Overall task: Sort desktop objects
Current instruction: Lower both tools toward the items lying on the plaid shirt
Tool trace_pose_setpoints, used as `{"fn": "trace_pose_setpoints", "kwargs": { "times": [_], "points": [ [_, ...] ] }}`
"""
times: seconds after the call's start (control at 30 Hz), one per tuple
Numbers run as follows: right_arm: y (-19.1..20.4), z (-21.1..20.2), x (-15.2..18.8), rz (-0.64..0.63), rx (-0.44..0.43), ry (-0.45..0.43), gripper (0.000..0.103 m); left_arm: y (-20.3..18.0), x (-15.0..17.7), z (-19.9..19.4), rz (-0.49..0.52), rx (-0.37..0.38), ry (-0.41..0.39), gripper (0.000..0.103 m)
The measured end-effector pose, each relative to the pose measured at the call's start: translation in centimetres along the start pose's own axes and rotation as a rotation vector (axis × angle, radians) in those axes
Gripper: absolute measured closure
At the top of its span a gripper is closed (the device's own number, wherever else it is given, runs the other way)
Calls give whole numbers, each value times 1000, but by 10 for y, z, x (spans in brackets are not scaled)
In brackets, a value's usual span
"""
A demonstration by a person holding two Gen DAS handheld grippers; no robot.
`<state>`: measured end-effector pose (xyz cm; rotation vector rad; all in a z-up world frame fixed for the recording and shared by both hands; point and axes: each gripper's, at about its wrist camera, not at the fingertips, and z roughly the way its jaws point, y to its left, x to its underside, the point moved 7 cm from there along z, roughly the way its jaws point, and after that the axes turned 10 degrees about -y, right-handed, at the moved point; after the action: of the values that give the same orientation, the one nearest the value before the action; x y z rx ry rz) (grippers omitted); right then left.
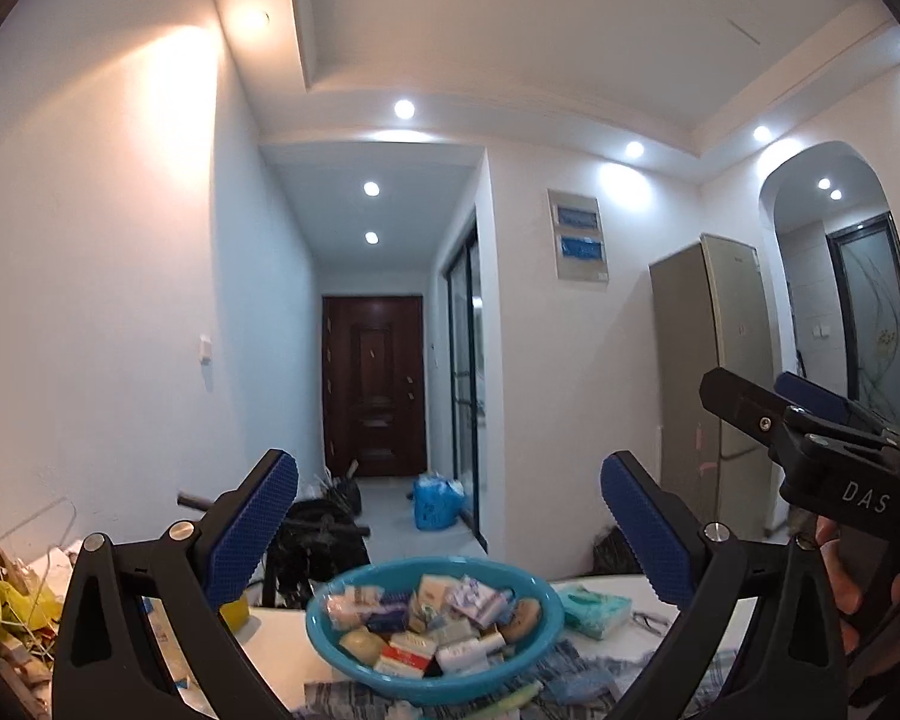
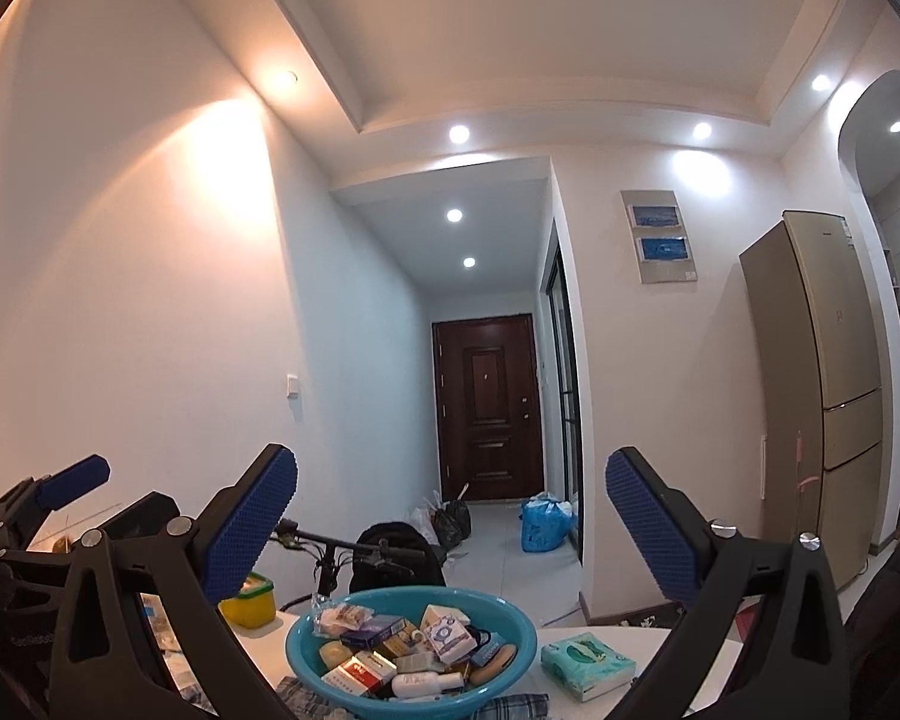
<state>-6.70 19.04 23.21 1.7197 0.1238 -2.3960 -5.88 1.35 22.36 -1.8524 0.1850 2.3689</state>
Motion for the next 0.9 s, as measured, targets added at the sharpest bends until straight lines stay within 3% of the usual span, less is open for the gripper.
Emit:
{"fn": "trace_pose_setpoints", "kwargs": {
  "times": [0.1,0.23,0.57,0.77,0.9],
  "points": [
    [4,-5,8,-20,-13,15,0,0,16,7,-50,43,89,0],
    [7,-7,23,-62,10,37,0,6,36,17,-35,6,137,0],
    [2,21,96,-8,-68,327,0,23,99,36,-77,-9,318,0],
    [-2,24,128,-64,-44,414,0,38,148,50,-92,-72,429,0],
    [-5,22,152,-54,-69,487,0,43,178,52,-110,-62,515,0]
  ]
}}
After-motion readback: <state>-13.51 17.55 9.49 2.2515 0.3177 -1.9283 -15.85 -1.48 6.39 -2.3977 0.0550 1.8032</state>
